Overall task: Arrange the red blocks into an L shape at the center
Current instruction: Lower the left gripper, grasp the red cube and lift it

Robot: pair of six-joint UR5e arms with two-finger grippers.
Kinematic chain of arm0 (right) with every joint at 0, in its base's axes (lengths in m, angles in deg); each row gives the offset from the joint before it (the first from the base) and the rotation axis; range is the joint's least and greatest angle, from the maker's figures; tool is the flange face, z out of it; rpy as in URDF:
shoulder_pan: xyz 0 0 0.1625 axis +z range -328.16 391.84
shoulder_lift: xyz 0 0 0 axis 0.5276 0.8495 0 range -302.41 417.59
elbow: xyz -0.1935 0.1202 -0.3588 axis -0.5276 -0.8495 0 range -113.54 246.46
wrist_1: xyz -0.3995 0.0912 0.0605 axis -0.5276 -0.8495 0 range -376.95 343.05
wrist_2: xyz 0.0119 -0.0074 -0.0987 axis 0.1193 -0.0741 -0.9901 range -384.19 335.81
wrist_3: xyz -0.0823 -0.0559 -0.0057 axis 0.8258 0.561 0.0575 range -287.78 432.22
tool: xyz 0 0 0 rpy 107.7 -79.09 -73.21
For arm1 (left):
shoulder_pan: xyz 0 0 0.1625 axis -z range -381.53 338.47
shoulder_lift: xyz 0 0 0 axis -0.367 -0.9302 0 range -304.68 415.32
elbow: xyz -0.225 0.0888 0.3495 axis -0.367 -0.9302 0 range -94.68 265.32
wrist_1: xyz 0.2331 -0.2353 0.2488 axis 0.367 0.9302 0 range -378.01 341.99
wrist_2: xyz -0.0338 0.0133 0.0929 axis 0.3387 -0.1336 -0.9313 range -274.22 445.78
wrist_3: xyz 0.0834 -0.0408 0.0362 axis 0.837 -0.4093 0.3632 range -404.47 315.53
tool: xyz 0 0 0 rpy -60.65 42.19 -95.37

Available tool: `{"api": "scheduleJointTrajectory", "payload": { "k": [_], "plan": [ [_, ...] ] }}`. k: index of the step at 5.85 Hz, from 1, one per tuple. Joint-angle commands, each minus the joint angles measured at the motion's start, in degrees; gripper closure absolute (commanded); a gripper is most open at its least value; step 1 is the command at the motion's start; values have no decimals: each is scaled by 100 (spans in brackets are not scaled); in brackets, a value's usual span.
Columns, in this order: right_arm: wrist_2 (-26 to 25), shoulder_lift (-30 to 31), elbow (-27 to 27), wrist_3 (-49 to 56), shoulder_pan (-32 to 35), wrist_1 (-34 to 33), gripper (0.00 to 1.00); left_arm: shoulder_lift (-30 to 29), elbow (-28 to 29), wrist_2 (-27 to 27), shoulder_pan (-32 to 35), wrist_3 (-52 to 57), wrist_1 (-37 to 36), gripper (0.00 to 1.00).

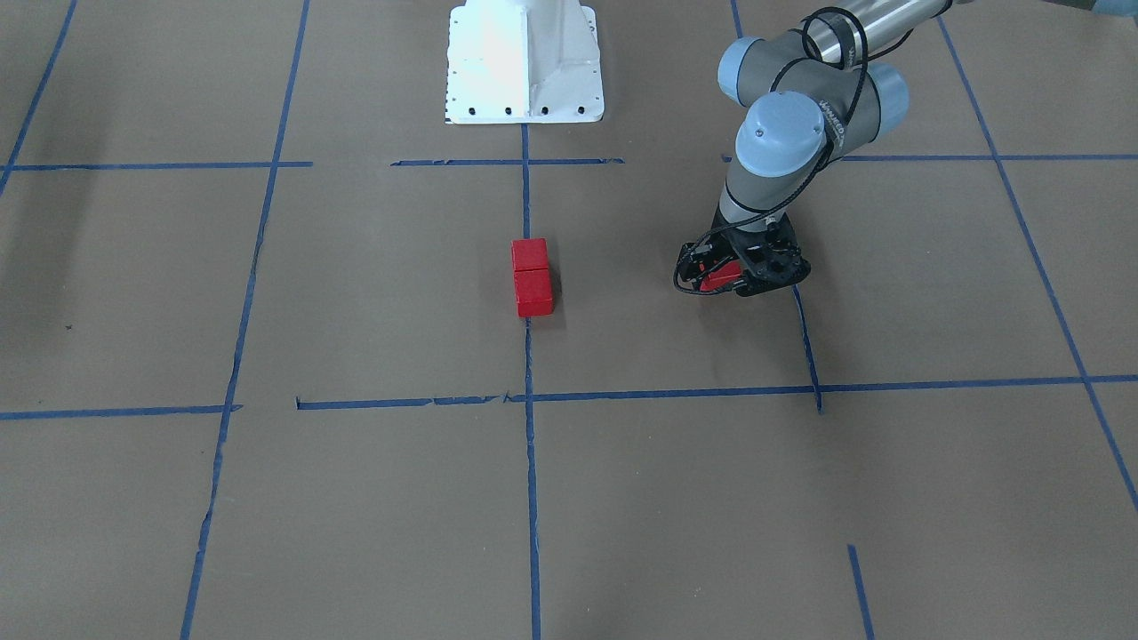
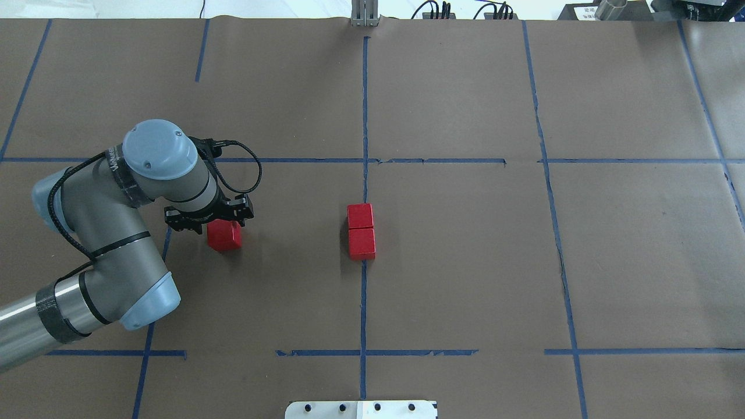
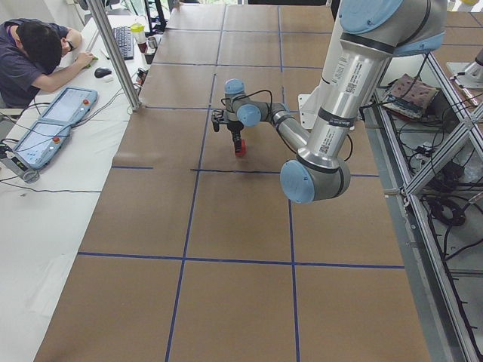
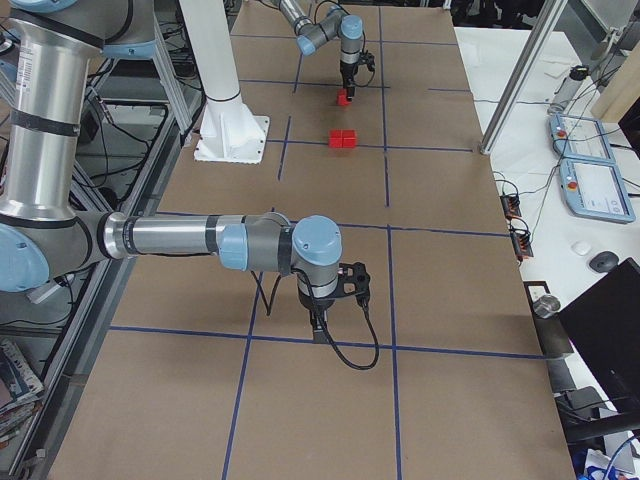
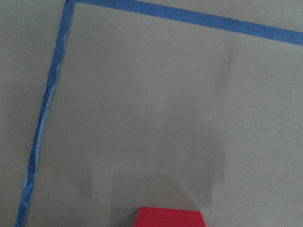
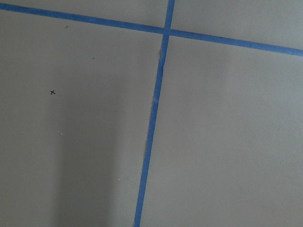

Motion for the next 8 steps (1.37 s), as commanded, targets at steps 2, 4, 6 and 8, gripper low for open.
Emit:
{"api": "scheduleJointTrajectory", "payload": {
  "k": [2, 4, 6, 8],
  "plan": [
    [0, 0, 1, 4, 0, 0, 0, -30, 139, 7, -15, -23, 89, 39],
    [9, 0, 9, -5, 0, 0, 0, -73, 16, 15, -15, -75, 64, 73],
    [35, 0, 9, -14, 0, 0, 0, -431, -20, -28, 73, -1875, 38, 73],
    [35, 8, 9, -5, 0, 0, 0, -714, -20, -81, 12, -4327, 11, 73]
  ]
}}
